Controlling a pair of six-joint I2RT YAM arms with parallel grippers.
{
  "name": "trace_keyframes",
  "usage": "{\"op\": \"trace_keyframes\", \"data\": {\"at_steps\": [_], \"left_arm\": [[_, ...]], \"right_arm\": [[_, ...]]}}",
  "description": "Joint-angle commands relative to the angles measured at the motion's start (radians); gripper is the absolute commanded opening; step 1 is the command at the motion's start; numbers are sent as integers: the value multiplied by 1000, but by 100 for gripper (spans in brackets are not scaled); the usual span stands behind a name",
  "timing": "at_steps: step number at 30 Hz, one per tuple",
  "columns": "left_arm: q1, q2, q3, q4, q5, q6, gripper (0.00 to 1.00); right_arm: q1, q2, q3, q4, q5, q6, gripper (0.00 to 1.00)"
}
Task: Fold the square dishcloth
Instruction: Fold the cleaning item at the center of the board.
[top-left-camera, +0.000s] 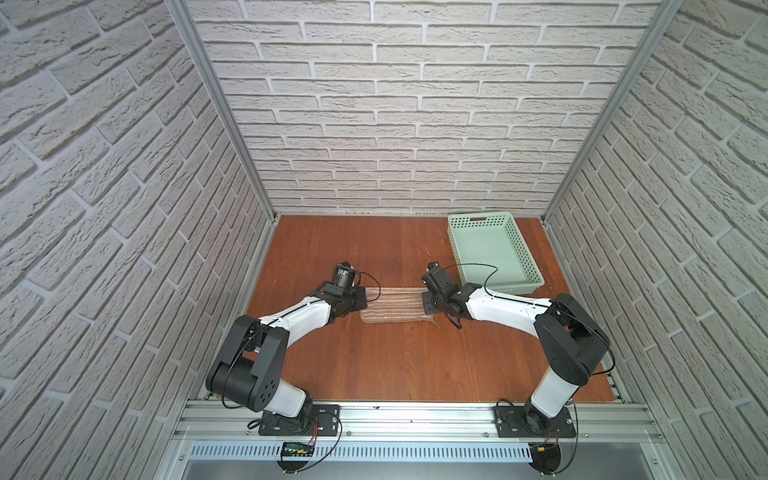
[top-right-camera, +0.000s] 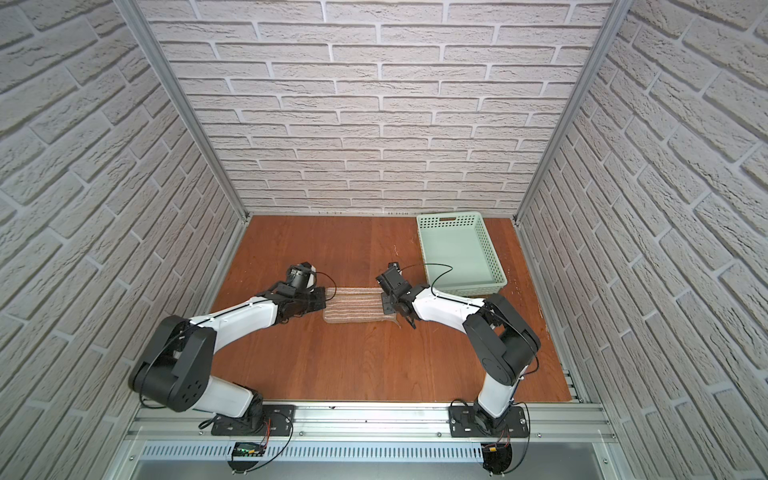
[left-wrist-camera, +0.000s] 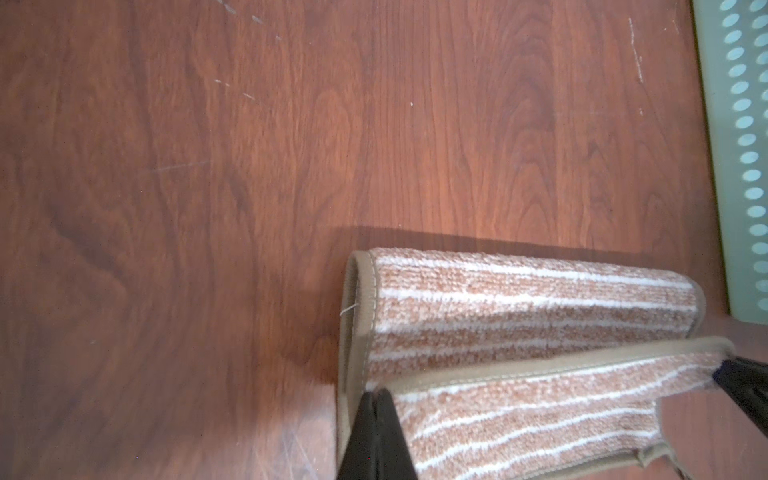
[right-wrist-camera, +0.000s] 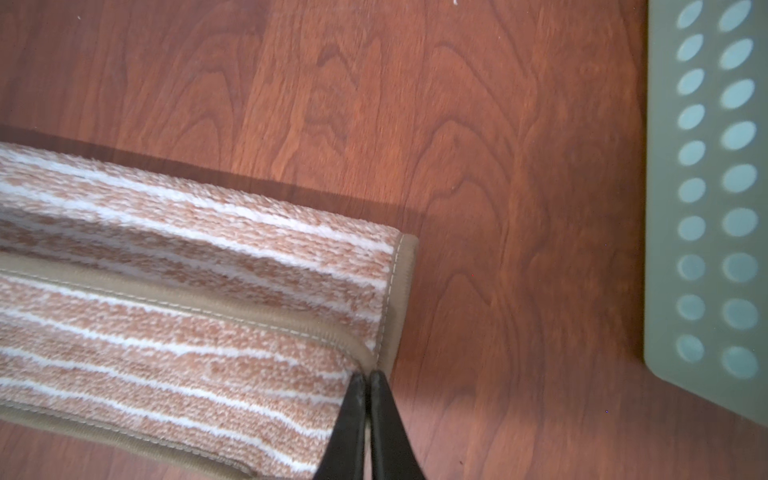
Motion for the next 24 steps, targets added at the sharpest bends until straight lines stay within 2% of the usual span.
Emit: {"op": "trace_keyframes", "data": {"at_steps": [1, 4, 10, 14, 16, 24], "left_arm": [[-5, -3, -23, 19, -22, -21, 9], [-4, -11, -36, 29, -12, -33, 15], [-11, -24, -65, 44, 1, -70, 34], [-20, -56, -86, 41, 4, -88, 44], [-26, -74, -90, 28, -3, -96, 46], [-44, -191, -135, -49, -54, -142, 51]], "right_arm": [[15, -24, -21, 21, 18, 17, 9], [20, -24, -32, 29, 17, 23, 10], [35, -28, -51, 29, 19, 37, 16], [45, -51, -74, 29, 25, 47, 27], [51, -67, -88, 28, 30, 54, 31], [77, -155, -155, 1, 61, 85, 39]]}}
